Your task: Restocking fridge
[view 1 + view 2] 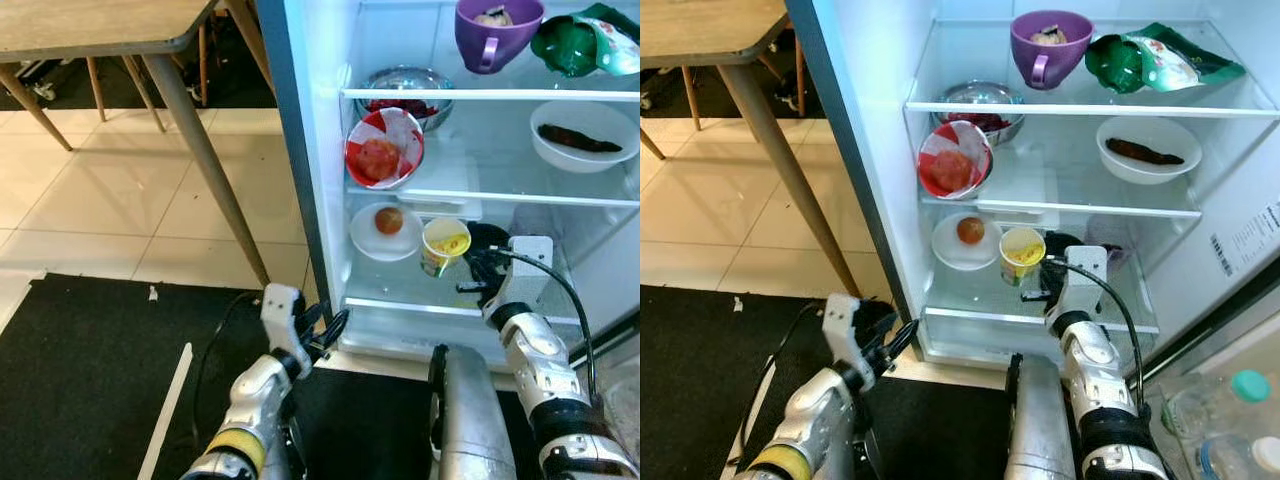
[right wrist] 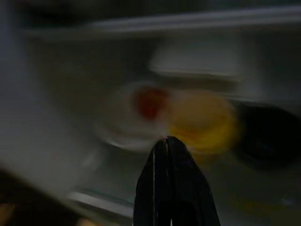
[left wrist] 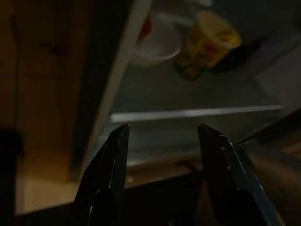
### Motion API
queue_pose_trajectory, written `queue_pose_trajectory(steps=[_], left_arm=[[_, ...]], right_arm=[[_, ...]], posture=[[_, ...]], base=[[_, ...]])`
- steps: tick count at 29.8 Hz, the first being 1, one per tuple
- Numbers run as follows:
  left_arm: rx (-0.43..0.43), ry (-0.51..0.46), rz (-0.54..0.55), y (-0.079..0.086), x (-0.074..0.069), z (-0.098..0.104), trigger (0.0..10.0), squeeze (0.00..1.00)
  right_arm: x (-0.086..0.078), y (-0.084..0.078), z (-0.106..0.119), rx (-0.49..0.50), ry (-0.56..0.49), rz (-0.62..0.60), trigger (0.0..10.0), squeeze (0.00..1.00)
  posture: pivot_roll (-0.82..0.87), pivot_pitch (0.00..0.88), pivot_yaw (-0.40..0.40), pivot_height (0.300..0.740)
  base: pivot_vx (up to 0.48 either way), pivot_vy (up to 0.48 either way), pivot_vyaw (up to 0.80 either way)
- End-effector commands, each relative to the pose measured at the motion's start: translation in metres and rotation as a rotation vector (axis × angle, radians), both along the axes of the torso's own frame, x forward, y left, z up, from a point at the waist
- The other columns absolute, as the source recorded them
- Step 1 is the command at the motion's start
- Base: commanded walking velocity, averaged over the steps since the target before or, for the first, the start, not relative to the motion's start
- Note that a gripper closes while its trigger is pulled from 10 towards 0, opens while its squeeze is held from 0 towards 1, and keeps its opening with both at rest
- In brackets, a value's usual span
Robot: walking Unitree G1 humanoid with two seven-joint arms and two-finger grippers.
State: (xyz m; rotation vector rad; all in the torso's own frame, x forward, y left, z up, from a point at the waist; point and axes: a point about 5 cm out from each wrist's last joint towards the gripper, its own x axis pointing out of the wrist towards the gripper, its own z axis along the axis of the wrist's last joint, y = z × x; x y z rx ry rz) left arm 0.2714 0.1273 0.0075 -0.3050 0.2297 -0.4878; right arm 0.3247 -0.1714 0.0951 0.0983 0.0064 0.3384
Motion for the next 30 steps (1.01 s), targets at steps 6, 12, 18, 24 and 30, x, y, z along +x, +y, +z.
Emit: queue_pose_trajectory(steps=[6, 12, 18, 24, 30], left_arm=[[0.051, 0.135, 0.117, 0.038, -0.019, -0.024, 10.0, 0.0], [0.053, 0.142, 0.165, 0.048, -0.022, -0.025, 10.0, 0.0], [0.021, 0.069, 0.187, 0.049, -0.019, -0.015, 10.0, 0.0], [-0.008, -0.047, 0.186, 0.048, -0.009, 0.006, 10.0, 0.0], [-0.003, -0.138, 0.167, 0.048, 0.002, 0.028, 10.0, 0.0]], right_arm=[[0.013, 0.045, 0.049, 0.006, -0.149, 0.264, 10.0, 0.0], [0.041, 0.065, 0.077, -0.091, -0.182, 0.253, 10.0, 0.0], [0.058, 0.075, 0.095, -0.172, -0.177, 0.249, 10.0, 0.0], [0.068, 0.086, 0.113, -0.199, -0.18, 0.281, 10.0, 0.0], [0.071, 0.096, 0.111, -0.257, -0.147, 0.309, 10.0, 0.0]], posture=[[-0.01, 0.129, 0.052, 0.515], [0.0, 0.152, 0.034, 0.515], [0.04, 0.197, 0.001, 0.515], [0.06, 0.234, -0.011, 0.515], [0.06, 0.28, -0.017, 0.515]], base=[[0.0, 0.0, 0.0], [0.0, 0.0, 0.0], [0.0, 0.0, 0.0], [0.0, 0.0, 0.0], [0.0, 0.0, 0.0]])
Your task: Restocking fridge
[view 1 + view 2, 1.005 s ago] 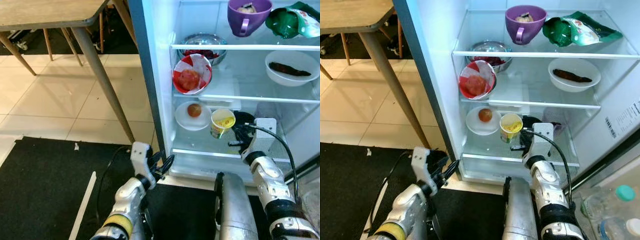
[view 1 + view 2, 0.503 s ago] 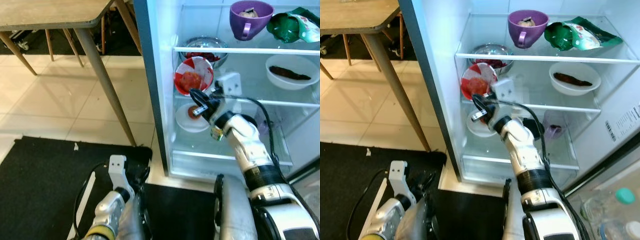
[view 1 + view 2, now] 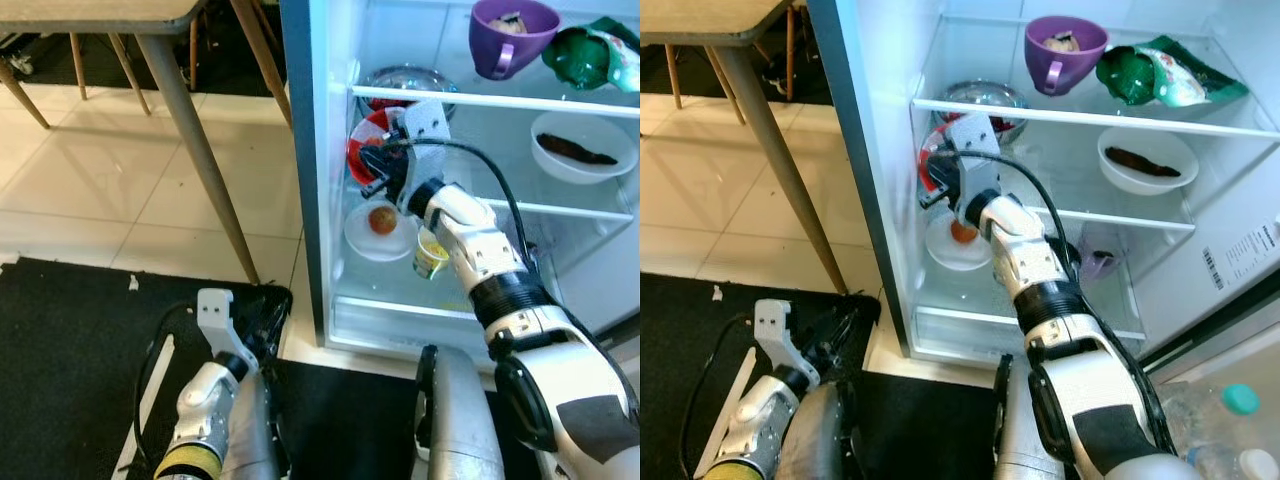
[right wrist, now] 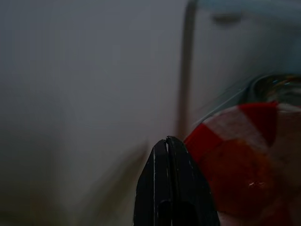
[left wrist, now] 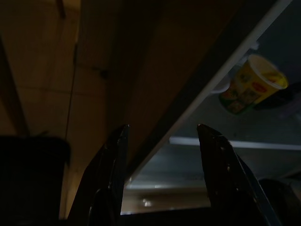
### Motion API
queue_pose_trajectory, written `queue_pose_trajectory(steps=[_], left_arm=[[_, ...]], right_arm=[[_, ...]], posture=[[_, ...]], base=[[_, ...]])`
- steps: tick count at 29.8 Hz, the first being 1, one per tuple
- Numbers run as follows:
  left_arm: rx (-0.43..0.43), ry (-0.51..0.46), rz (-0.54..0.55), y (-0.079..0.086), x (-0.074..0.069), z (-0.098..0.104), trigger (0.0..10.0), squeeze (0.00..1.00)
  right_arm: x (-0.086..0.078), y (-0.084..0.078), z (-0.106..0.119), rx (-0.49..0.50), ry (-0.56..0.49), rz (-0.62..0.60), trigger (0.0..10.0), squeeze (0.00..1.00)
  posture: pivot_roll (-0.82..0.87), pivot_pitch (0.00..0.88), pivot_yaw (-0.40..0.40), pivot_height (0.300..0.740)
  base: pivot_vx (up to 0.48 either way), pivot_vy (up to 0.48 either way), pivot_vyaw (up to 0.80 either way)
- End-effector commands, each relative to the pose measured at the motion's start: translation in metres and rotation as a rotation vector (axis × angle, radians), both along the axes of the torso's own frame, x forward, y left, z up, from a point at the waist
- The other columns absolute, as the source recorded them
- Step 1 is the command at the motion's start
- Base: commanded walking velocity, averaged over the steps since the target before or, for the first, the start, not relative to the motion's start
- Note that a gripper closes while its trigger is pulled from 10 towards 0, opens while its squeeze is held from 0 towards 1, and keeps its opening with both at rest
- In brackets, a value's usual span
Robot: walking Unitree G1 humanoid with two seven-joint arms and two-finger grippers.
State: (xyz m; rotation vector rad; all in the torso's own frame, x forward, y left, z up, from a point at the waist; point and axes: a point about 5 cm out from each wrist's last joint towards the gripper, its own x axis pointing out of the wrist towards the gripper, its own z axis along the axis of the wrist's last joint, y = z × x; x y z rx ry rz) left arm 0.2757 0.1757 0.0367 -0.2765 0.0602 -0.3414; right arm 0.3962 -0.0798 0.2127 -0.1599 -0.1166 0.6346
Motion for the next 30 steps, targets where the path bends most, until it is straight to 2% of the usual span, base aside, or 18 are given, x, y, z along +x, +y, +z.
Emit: queue_pose_trajectory(steps=[1, 5, 11, 19, 22, 30], left_arm=[[-0.012, -0.005, 0.0, 0.001, 0.0, 0.003, 10.0, 0.0], [-0.014, -0.04, 0.006, 0.003, 0.004, 0.015, 10.0, 0.0], [-0.006, -0.075, -0.006, 0.002, 0.003, 0.027, 10.0, 0.0], [-0.005, -0.085, -0.01, 0.002, 0.002, 0.032, 10.0, 0.0], [-0.009, -0.084, -0.011, 0.002, 0.001, 0.034, 10.0, 0.0], [-0.012, -0.077, -0.016, -0.001, -0.001, 0.036, 10.0, 0.0]], right_arm=[[0.0, 0.006, -0.008, -0.053, 0.033, 0.009, 10.0, 0.0], [0.002, 0.011, -0.011, -0.104, 0.041, 0.002, 10.0, 0.0], [0.007, 0.011, -0.008, -0.097, 0.043, -0.072, 10.0, 0.0], [0.015, 0.0, 0.01, 0.012, 0.016, -0.194, 10.0, 0.0], [0.02, -0.008, 0.02, 0.02, -0.008, -0.271, 10.0, 0.0], [0.024, -0.022, 0.029, 0.049, -0.026, -0.371, 10.0, 0.0]], posture=[[0.06, 0.29, -0.018, 0.515], [0.06, 0.307, -0.019, 0.515], [0.07, 0.324, -0.019, 0.515], [0.07, 0.332, -0.024, 0.515], [0.07, 0.331, -0.026, 0.515], [0.07, 0.33, -0.025, 0.515]], base=[[0.0, 0.0, 0.0], [0.0, 0.0, 0.0], [0.0, 0.0, 0.0], [0.0, 0.0, 0.0], [0.0, 0.0, 0.0], [0.0, 0.0, 0.0]])
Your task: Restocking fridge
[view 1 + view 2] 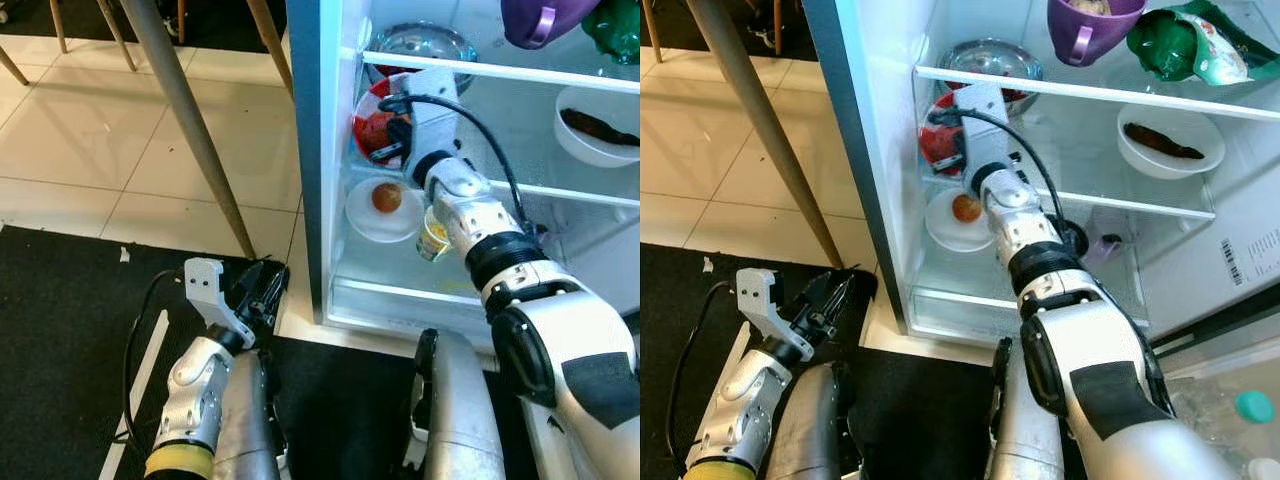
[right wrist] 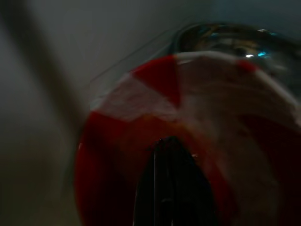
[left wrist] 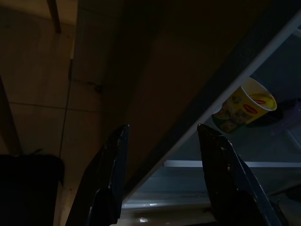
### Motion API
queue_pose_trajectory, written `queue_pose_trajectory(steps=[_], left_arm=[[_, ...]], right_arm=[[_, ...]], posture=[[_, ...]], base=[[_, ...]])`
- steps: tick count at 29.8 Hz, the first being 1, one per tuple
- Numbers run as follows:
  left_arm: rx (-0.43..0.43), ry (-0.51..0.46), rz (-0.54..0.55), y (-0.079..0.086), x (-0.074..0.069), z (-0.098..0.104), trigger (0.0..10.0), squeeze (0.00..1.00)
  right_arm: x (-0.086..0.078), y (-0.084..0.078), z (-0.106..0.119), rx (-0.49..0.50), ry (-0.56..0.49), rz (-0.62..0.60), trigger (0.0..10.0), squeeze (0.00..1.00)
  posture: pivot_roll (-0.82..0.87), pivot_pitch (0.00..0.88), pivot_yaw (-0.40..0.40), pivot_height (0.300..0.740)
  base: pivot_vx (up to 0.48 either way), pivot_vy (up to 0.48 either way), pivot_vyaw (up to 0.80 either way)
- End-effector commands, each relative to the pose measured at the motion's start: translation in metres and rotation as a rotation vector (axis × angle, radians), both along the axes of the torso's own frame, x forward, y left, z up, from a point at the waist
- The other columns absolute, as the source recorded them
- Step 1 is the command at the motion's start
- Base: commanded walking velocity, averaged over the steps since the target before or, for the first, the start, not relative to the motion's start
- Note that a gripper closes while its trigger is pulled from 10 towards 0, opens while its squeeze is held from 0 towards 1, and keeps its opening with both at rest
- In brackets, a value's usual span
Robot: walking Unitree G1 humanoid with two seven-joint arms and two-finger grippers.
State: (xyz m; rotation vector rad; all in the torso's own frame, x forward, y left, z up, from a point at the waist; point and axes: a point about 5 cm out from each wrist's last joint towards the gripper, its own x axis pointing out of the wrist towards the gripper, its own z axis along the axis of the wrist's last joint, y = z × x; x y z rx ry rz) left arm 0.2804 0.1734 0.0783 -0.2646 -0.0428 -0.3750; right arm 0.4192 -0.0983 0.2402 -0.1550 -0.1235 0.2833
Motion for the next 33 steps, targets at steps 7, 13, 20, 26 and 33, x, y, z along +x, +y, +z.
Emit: queue_pose_trajectory(steps=[7, 13, 20, 26, 33], left_arm=[[-0.008, 0.032, -0.004, -0.002, -0.005, -0.005, 10.0, 0.0], [-0.011, 0.031, -0.005, -0.004, -0.004, -0.004, 10.0, 0.0], [-0.018, 0.031, -0.014, -0.008, -0.001, -0.002, 10.0, 0.0], [-0.022, 0.029, -0.024, -0.011, 0.003, -0.002, 10.0, 0.0], [-0.028, 0.028, -0.037, -0.016, 0.005, -0.002, 10.0, 0.0]], right_arm=[[0.006, -0.045, 0.017, 0.063, -0.054, -0.266, 10.0, 0.0], [0.006, -0.056, 0.024, 0.071, -0.084, -0.328, 10.0, 0.0], [0.005, -0.076, 0.032, 0.089, -0.127, -0.431, 10.0, 0.0], [0.003, -0.082, 0.027, 0.09, -0.122, -0.446, 10.0, 0.0], [0.002, -0.082, 0.014, 0.092, -0.098, -0.429, 10.0, 0.0]], posture=[[0.07, 0.321, -0.027, 0.515], [0.07, 0.313, -0.029, 0.515], [0.06, 0.297, -0.025, 0.515], [0.05, 0.282, -0.018, 0.515], [0.04, 0.274, -0.013, 0.515]], base=[[0.0, 0.0, 0.0], [0.0, 0.0, 0.0], [0.0, 0.0, 0.0], [0.0, 0.0, 0.0], [0.0, 0.0, 0.0]])
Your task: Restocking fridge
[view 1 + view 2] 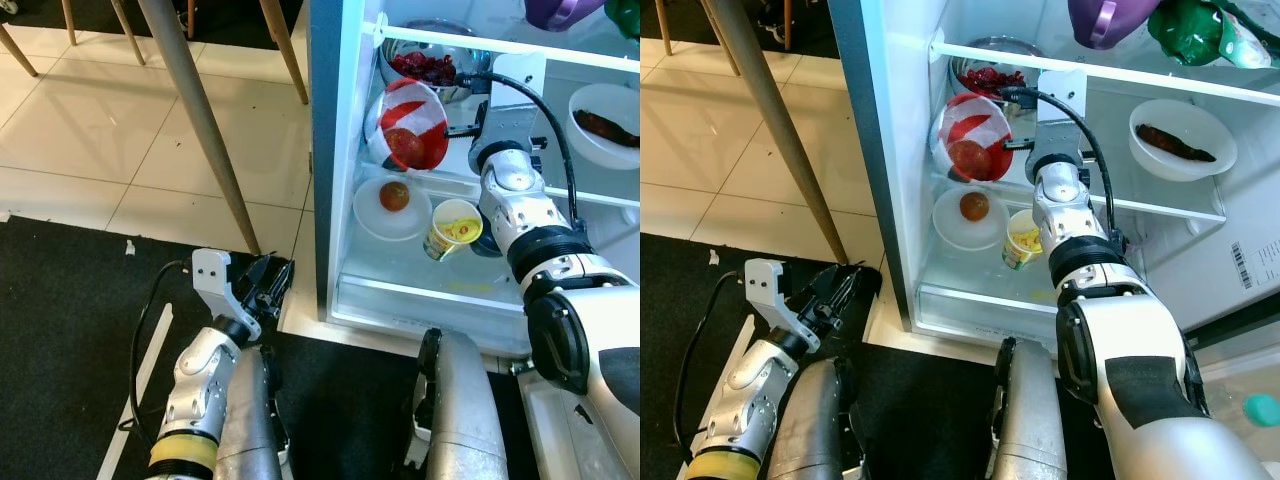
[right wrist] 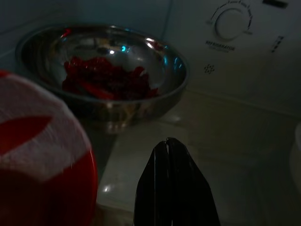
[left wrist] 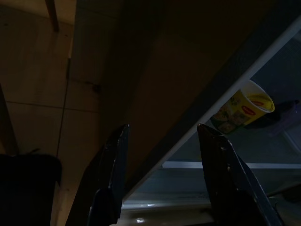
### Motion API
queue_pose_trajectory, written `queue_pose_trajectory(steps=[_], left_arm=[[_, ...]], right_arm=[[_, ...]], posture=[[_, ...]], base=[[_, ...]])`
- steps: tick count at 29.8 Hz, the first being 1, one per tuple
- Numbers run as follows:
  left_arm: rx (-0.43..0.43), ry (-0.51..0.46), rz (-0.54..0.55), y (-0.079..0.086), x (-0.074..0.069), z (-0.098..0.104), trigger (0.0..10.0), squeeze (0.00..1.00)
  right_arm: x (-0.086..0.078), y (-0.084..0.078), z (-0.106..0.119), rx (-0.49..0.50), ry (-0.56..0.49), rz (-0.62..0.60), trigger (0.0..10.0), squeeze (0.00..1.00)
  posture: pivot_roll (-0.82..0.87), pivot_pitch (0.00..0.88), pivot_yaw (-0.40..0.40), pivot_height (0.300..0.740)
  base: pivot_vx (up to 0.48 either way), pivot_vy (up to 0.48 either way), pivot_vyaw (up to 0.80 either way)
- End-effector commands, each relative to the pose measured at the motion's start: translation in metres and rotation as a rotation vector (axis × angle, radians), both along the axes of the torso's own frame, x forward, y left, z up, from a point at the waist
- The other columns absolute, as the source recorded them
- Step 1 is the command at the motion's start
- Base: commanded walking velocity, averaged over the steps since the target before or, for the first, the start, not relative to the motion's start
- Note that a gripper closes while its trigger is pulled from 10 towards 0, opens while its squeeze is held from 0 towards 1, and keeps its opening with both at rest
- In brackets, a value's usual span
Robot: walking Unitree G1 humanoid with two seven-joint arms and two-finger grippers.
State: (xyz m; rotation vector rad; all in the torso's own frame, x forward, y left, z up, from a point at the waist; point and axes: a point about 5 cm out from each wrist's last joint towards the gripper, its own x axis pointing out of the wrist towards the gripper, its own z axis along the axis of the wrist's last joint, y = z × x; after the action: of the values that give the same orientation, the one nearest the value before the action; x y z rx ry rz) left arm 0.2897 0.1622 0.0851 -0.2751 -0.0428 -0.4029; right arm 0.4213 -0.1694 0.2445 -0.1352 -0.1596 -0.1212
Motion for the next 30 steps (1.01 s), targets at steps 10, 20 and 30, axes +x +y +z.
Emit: queue_pose_trajectory(steps=[10, 20, 30], left_arm=[[-0.02, 0.025, -0.019, -0.007, 0.0, -0.007, 10.0, 0.0], [-0.022, 0.024, -0.022, -0.008, 0.001, -0.007, 10.0, 0.0], [-0.025, 0.026, -0.029, -0.01, 0.004, -0.008, 10.0, 0.0]], right_arm=[[-0.001, -0.012, 0.006, 0.036, -0.034, -0.028, 10.0, 0.0], [-0.002, -0.008, -0.002, 0.042, -0.019, 0.001, 10.0, 0.0], [-0.006, -0.009, -0.021, 0.07, 0.003, 0.057, 10.0, 0.0]], posture=[[0.03, 0.264, -0.01, 0.515], [0.03, 0.257, -0.007, 0.515], [0.02, 0.243, -0.004, 0.515]], base=[[0.0, 0.0, 0.0], [0.0, 0.0, 0.0], [0.0, 0.0, 0.0]])
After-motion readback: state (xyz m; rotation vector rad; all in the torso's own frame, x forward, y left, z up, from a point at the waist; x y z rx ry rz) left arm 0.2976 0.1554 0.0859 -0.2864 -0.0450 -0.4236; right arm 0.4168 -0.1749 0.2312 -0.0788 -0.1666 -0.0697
